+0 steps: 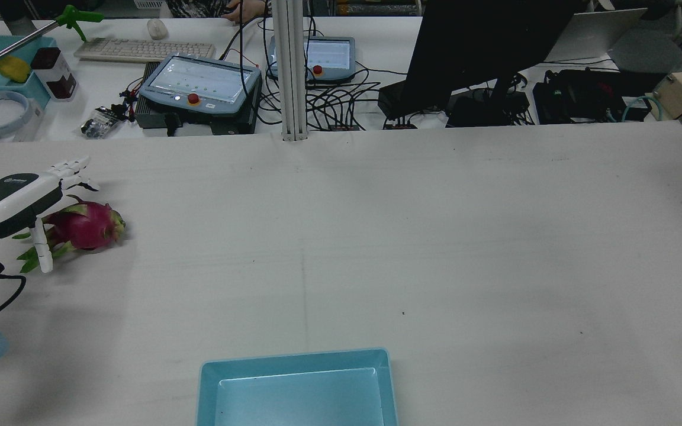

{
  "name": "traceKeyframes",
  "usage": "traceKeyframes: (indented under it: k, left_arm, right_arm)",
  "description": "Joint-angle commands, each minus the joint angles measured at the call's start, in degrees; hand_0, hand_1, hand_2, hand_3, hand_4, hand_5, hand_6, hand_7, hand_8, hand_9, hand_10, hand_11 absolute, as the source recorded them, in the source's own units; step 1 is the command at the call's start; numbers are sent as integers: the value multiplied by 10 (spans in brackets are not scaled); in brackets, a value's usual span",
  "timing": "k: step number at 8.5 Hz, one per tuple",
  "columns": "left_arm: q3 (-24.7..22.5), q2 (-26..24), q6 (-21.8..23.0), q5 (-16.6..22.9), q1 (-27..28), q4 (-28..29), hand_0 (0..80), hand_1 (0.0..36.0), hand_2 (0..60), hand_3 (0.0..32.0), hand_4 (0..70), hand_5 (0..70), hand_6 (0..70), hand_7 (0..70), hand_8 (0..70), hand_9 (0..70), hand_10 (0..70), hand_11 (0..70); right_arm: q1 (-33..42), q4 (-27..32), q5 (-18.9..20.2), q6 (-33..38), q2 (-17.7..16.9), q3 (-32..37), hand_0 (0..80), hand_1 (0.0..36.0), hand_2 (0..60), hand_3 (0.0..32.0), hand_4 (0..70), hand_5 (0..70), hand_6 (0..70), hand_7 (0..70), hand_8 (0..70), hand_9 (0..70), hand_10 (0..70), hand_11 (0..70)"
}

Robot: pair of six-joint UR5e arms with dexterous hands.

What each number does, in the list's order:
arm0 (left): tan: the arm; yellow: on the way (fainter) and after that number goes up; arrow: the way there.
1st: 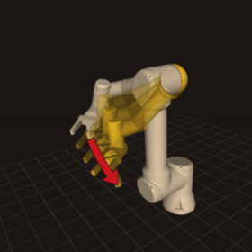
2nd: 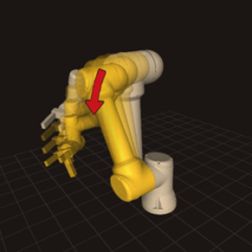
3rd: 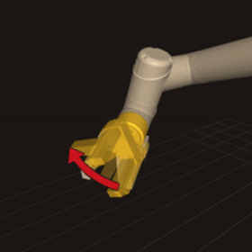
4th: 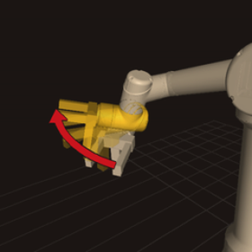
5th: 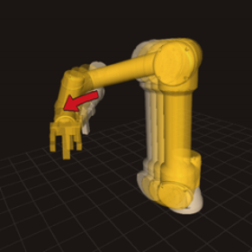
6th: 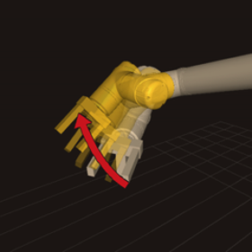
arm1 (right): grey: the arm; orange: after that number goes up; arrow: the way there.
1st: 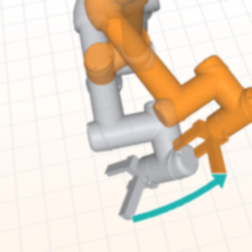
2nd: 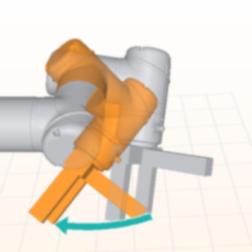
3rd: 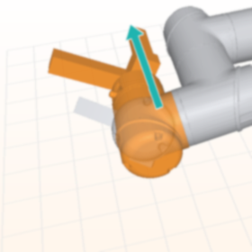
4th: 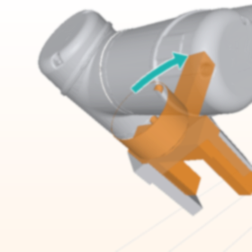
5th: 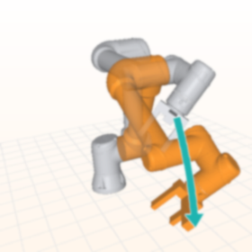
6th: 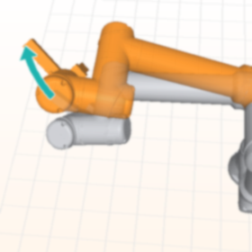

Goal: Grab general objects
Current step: 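Lower the left hand around the dragon fruit, fingers open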

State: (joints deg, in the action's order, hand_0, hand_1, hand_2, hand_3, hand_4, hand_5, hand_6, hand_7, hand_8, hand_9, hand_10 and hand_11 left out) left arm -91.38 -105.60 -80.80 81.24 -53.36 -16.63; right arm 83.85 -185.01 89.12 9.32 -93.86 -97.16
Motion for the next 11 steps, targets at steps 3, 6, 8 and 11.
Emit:
traceKeyframes:
  k: [3,6,8,11]
  left_arm:
    - [61,-26,-2,-28,17,13,505,360,600,12,0,255,0,20,2,0,6,38]
    - [71,-25,-2,-28,17,20,503,360,600,10,0,259,0,26,4,0,8,41]
    - [68,-26,-2,-28,17,19,505,360,600,8,0,275,0,43,14,0,6,39]
    - [65,-30,-12,-28,17,19,509,360,600,0,2,384,37,131,46,32,10,43]
  right_arm:
    - [0,0,0,0,0,0,0,0,0,0,0,0,0,0,0,0,0,0]
    - [0,0,0,0,0,0,0,0,0,0,0,0,0,0,0,0,0,0]
    - [0,0,0,0,0,0,0,0,0,0,0,0,0,0,0,0,0,0]
    - [0,0,0,0,0,0,0,0,0,0,0,0,0,0,0,0,0,0]
